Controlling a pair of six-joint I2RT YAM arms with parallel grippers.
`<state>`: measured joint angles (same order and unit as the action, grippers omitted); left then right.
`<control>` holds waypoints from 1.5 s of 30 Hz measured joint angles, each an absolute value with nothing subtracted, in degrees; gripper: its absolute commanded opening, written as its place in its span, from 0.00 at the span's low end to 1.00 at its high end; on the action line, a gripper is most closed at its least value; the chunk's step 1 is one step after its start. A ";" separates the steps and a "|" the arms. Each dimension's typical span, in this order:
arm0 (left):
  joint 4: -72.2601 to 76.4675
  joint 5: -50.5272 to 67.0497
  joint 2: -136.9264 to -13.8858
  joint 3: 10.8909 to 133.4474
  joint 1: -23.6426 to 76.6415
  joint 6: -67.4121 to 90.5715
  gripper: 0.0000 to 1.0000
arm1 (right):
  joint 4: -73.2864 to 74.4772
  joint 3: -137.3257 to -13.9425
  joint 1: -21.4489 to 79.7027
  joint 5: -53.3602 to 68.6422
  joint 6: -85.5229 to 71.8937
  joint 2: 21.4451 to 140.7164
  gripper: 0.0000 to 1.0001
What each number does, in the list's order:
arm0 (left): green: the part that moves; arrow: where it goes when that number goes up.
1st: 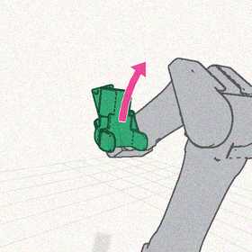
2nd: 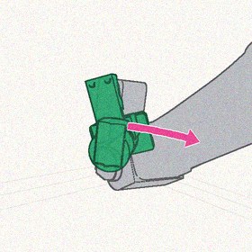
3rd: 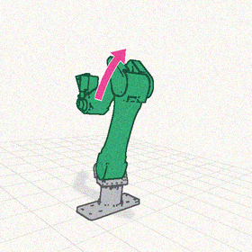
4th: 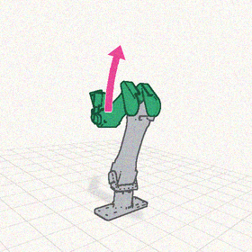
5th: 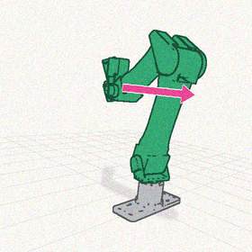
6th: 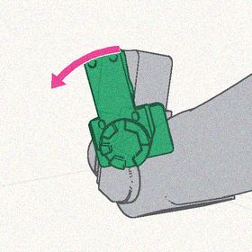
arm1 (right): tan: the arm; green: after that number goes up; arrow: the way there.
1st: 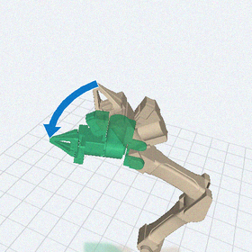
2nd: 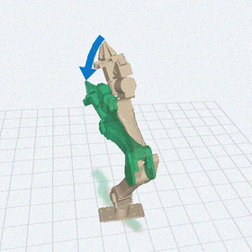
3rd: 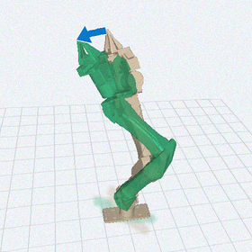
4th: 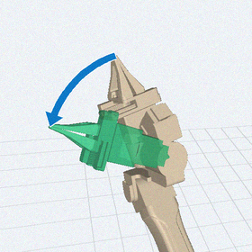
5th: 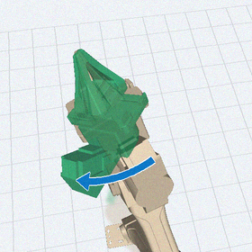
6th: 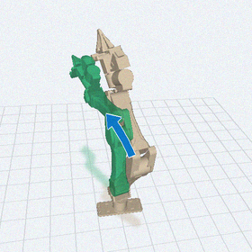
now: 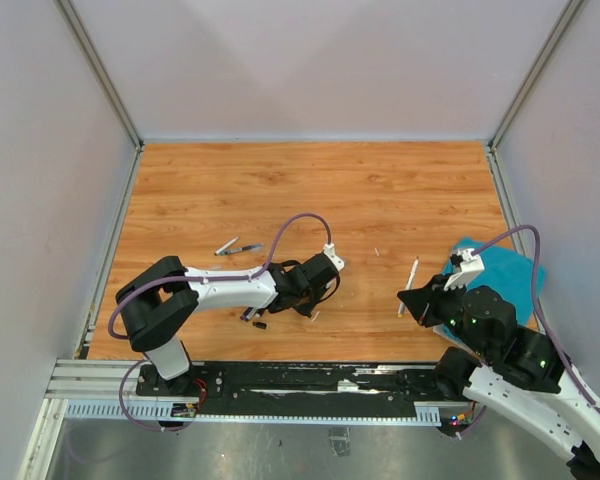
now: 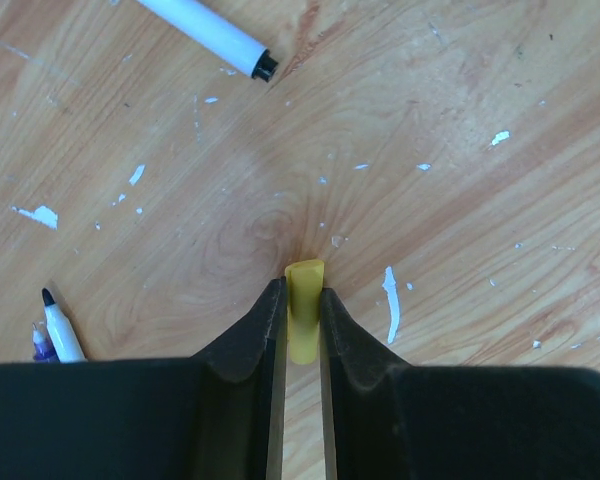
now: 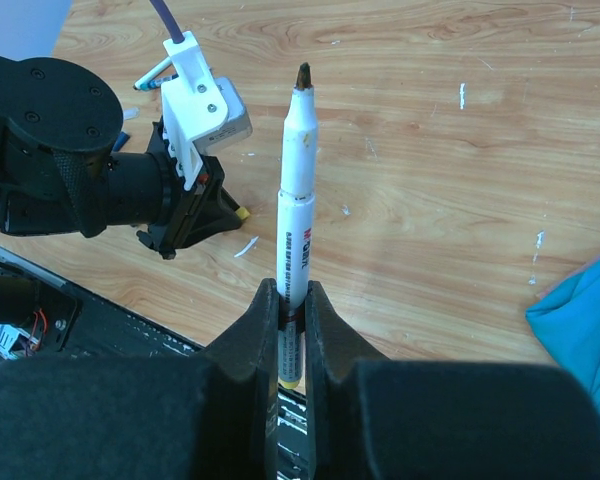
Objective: Insert the pens into the pen caps
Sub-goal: Insert the pen cap onto the pen.
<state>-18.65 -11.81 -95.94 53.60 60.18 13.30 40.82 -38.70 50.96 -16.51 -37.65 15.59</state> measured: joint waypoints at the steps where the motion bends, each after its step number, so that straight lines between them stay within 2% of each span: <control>1: -18.94 -12.25 -95.94 53.60 60.16 14.31 0.15 | 40.66 -38.70 50.96 -16.45 -37.69 15.59 0.01; 7: -19.49 -13.43 -95.94 53.65 60.18 17.28 0.26 | 40.49 -38.65 50.96 -15.86 -38.06 15.33 0.01; 19: -19.49 -13.10 -95.96 53.56 60.18 18.13 0.37 | 40.56 -38.65 50.96 -15.40 -38.76 14.81 0.01; 23: -19.66 -13.43 -96.03 53.58 60.16 18.13 0.37 | 40.56 -38.65 50.96 -15.42 -38.79 14.79 0.01; 35: -20.53 -13.45 -97.43 55.24 60.18 18.09 0.24 | 40.58 -38.65 50.96 -15.42 -38.79 14.76 0.01; 43: -21.15 -13.69 -97.89 56.03 60.18 17.63 0.03 | 40.58 -38.63 50.96 -15.42 -38.81 14.76 0.01; 45: -21.15 -13.76 -97.89 56.05 60.18 17.61 0.01 | 40.58 -38.63 50.96 -15.42 -38.81 14.76 0.01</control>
